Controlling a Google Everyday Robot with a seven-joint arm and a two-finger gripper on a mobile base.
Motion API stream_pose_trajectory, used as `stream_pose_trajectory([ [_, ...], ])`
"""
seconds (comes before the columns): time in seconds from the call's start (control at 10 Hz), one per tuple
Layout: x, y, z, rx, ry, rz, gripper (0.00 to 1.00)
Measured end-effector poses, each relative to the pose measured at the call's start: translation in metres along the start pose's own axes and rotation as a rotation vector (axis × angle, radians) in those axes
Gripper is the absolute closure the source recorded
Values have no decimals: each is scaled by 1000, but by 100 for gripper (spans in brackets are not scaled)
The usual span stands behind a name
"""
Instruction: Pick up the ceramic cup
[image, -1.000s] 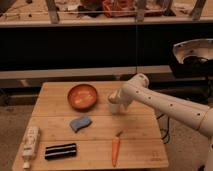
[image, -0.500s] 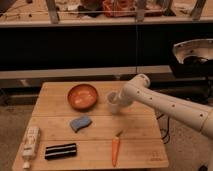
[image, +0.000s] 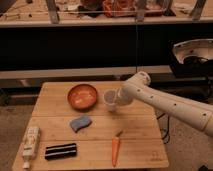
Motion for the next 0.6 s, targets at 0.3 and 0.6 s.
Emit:
stream_pose_trajectory([
  [0.3, 0, -7, -10, 6, 4, -23, 100],
  [0.6, 2, -16, -27, 10, 6, -37, 100],
])
